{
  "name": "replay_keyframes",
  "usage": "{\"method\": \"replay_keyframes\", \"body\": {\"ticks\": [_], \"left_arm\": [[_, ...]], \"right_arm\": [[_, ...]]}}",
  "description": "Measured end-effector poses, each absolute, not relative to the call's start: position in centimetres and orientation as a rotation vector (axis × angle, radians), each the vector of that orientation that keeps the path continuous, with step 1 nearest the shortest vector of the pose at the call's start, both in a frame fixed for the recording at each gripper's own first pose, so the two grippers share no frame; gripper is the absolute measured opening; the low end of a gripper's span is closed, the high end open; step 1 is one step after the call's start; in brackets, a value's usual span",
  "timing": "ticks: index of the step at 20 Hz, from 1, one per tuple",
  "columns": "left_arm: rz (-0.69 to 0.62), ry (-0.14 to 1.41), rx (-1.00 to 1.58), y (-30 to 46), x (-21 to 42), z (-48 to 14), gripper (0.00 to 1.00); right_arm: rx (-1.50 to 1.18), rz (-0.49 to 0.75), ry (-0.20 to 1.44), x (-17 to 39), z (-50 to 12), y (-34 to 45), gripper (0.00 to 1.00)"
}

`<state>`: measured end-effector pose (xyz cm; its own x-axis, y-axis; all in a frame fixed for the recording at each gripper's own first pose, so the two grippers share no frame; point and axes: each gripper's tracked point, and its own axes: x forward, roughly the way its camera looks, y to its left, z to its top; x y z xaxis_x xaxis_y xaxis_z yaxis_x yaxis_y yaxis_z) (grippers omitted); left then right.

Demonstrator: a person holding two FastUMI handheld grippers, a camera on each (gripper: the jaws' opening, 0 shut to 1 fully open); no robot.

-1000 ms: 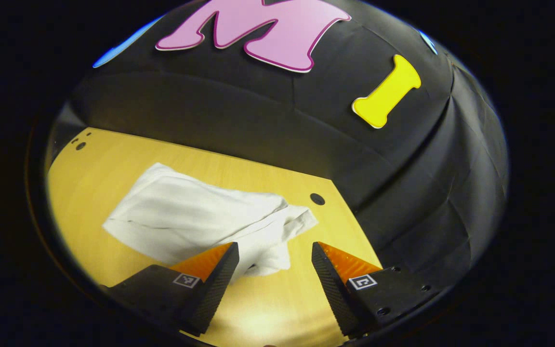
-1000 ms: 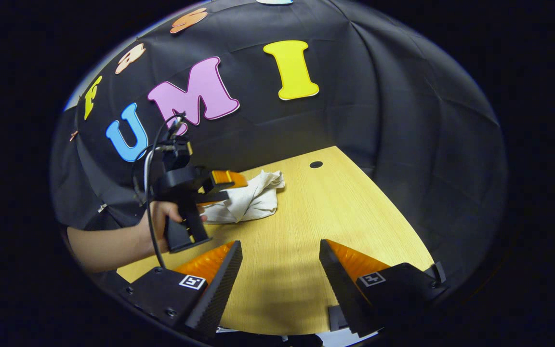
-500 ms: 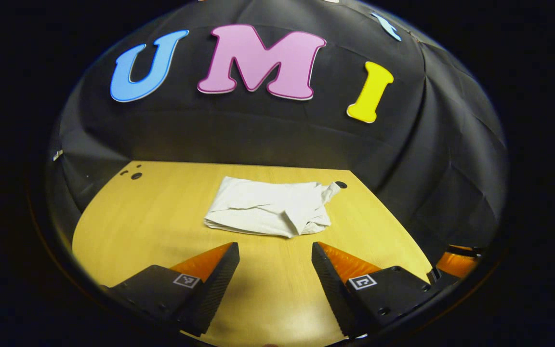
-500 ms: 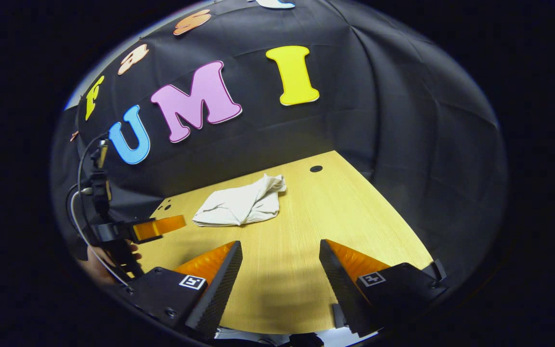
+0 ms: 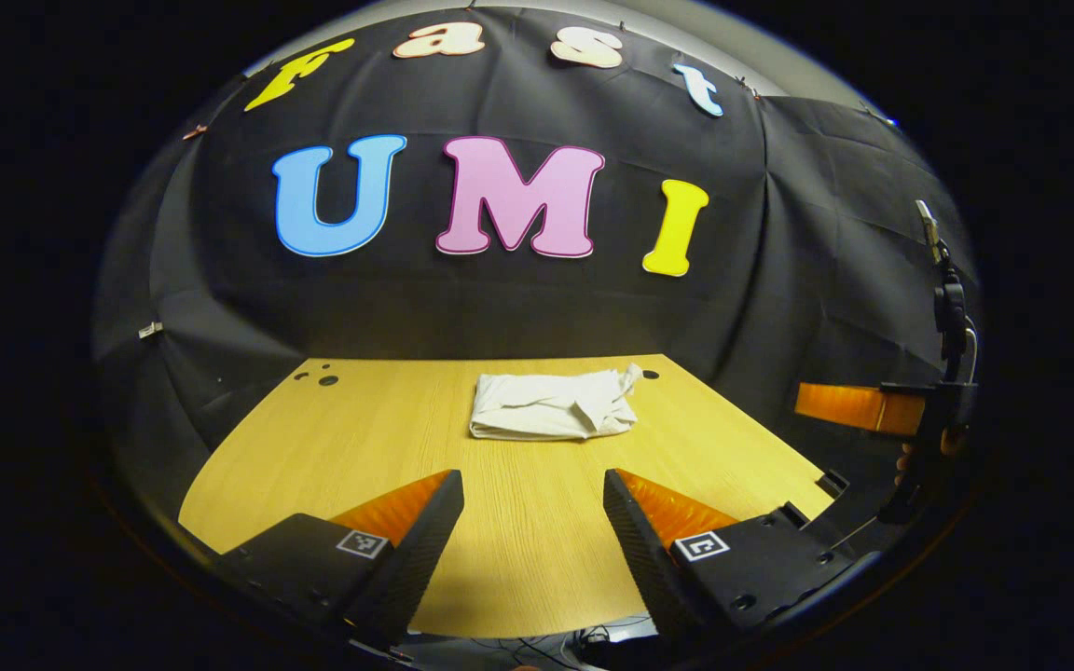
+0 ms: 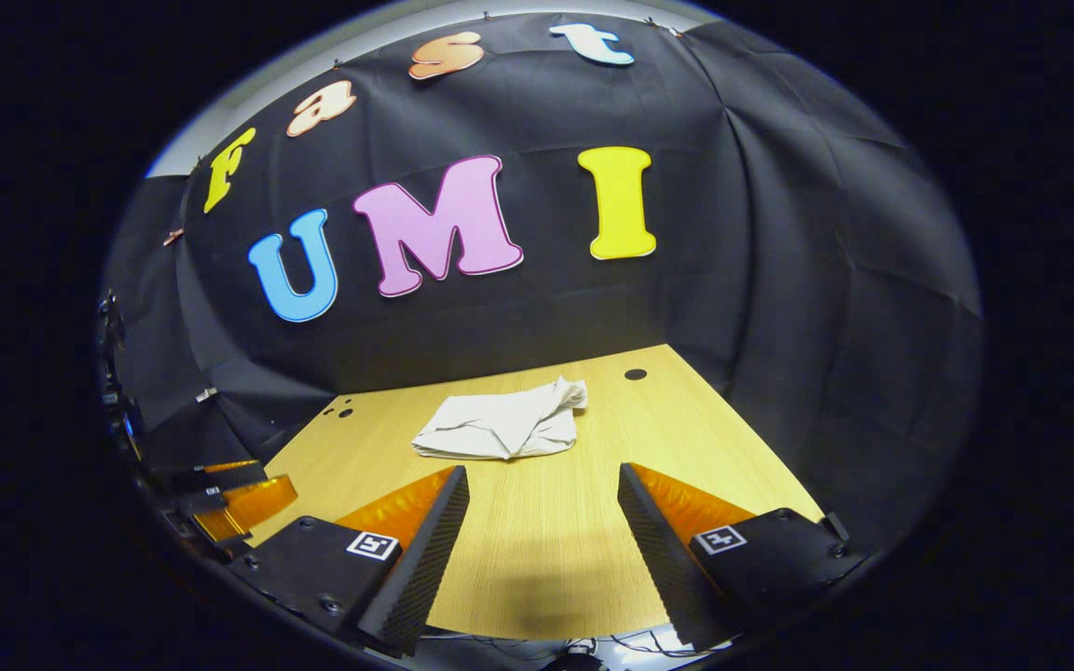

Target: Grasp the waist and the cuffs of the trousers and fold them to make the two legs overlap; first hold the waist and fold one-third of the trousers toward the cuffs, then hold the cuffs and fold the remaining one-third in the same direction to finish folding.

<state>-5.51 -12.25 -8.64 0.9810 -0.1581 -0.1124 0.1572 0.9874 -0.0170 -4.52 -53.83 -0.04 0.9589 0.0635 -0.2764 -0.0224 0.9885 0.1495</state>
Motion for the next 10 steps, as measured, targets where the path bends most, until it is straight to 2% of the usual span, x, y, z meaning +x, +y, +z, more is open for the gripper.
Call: {"method": "replay_keyframes", "body": {"ticks": [3, 10], "left_arm": [[-0.128, 0.14, -0.046, -10.2, -9.4, -10.2, 0.96], [-0.045, 0.187, -0.029, -3.9, -12.8, -11.4, 0.96]], "right_arm": [[0.128, 0.04, 0.265, -7.6, 0.3, -51.8, 0.99], [0.164, 0.081, 0.298, -12.2, -0.3, -48.5, 0.99]]}}
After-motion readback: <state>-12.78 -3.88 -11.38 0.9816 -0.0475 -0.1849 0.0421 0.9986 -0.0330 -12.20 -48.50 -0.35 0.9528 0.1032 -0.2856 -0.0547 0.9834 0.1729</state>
